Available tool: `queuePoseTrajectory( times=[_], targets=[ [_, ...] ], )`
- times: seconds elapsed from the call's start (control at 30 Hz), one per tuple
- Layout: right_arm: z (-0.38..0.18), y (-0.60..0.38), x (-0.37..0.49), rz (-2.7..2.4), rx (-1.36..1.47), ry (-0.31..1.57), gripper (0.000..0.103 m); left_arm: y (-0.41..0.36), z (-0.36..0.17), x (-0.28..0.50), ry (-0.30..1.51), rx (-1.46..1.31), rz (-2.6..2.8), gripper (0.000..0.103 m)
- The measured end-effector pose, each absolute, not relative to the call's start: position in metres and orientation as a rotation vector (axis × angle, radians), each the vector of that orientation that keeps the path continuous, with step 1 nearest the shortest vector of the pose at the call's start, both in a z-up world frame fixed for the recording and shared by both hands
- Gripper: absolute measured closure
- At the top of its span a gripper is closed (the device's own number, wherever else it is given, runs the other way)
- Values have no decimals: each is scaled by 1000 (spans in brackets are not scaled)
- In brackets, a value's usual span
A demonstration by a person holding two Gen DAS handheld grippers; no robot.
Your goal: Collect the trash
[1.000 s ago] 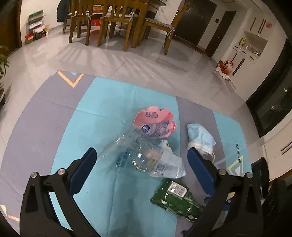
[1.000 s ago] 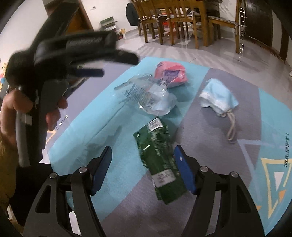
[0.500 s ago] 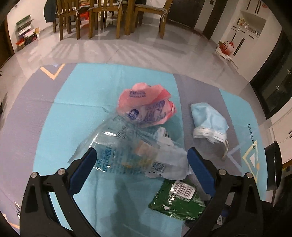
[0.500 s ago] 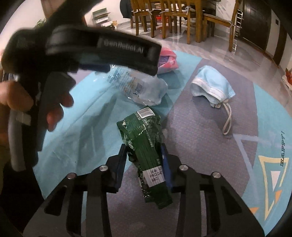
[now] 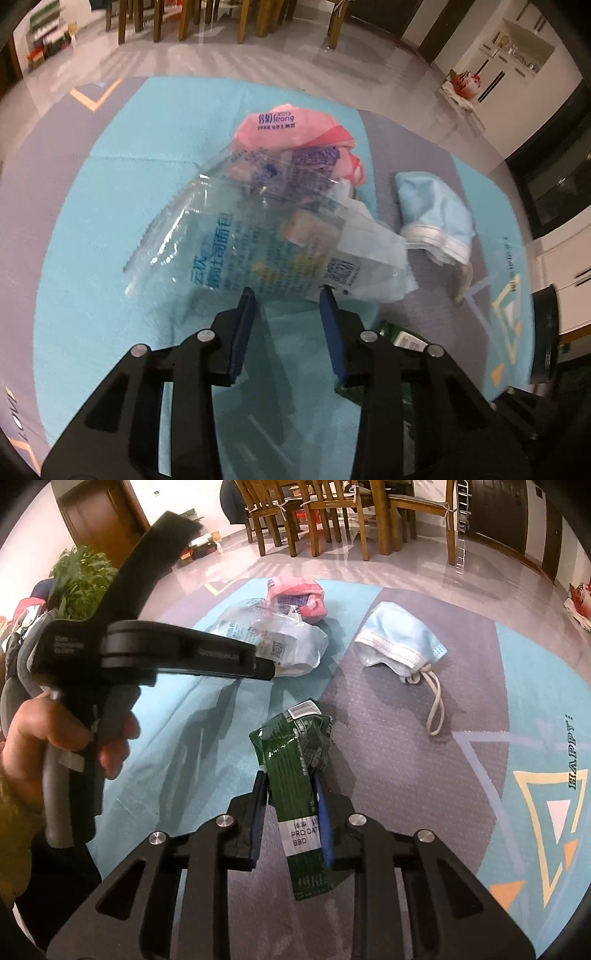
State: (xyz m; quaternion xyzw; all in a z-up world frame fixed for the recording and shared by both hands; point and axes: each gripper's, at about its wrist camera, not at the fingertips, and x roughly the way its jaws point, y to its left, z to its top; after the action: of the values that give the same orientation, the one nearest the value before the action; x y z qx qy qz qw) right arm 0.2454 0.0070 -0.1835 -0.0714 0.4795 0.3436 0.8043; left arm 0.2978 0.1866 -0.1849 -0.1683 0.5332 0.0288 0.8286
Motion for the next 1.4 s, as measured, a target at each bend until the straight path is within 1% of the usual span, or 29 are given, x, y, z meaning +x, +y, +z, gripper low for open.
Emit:
queuePoseTrajectory(
  times=[0.03, 0.1, 0.17, 0.23, 0.33, 0.37, 0.4, 0.43, 0.47, 0.57, 0.6, 0.67, 0.73, 0.77, 0.83, 0.87, 0.9, 0.93, 1.0, 1.1, 1.4],
  targets=[
    [-183, 5, 246, 734, -147, 1028, 77, 189, -181, 295, 1123, -375, 46, 52],
    [-179, 1, 247, 733, -131, 1029, 77, 194, -169, 287, 1084, -386, 28, 35],
    [-178, -2, 251, 733, -109, 1033, 77, 202, -157, 279, 1033, -397, 19, 34],
    [-175, -7, 253, 730, -88, 1031, 77, 212, -152, 278, 1004, -469, 10, 29],
    [-172, -13, 254, 725, -68, 1018, 77, 217, -158, 293, 1017, -575, 16, 25],
    [-171, -14, 255, 721, -64, 1013, 77, 210, -160, 301, 1031, -561, 41, 25],
    [-170, -16, 256, 719, -59, 1012, 77, 205, -159, 307, 1036, -544, 61, 22],
    [-171, -18, 255, 719, -55, 1011, 77, 199, -159, 314, 1038, -526, 89, 17],
    [-172, -19, 256, 717, -54, 1012, 77, 193, -159, 321, 1040, -511, 127, 15],
    [-174, -23, 258, 714, -48, 1020, 77, 185, -167, 334, 1073, -495, 212, 14],
    [-174, -24, 259, 713, -44, 1021, 77, 182, -172, 337, 1093, -482, 235, 15],
    [-173, -27, 261, 711, -35, 1021, 77, 179, -185, 340, 1143, -469, 259, 34],
    [-172, -29, 264, 707, -24, 1019, 77, 178, -186, 339, 1129, -461, 264, 47],
    [-171, -31, 265, 704, -17, 1018, 77, 177, -184, 339, 1126, -455, 255, 50],
    [-170, -33, 266, 698, -8, 1016, 77, 175, -180, 334, 1122, -449, 249, 64],
    [-169, -34, 267, 694, -4, 1014, 77, 175, -177, 330, 1118, -449, 240, 68],
    [-169, -36, 267, 691, 2, 1013, 77, 174, -173, 329, 1112, -449, 232, 77],
    [-168, -38, 267, 688, 6, 1013, 77, 174, -168, 324, 1102, -443, 224, 81],
    [-166, -42, 266, 686, 17, 1008, 77, 173, -160, 312, 1083, -428, 203, 84],
    [-161, -47, 264, 690, 24, 993, 77, 163, -146, 287, 1058, -371, 152, 85],
    [-144, -68, 249, 668, 28, 933, 77, 112, -123, 225, 1045, -249, -54, 85]
  ],
)
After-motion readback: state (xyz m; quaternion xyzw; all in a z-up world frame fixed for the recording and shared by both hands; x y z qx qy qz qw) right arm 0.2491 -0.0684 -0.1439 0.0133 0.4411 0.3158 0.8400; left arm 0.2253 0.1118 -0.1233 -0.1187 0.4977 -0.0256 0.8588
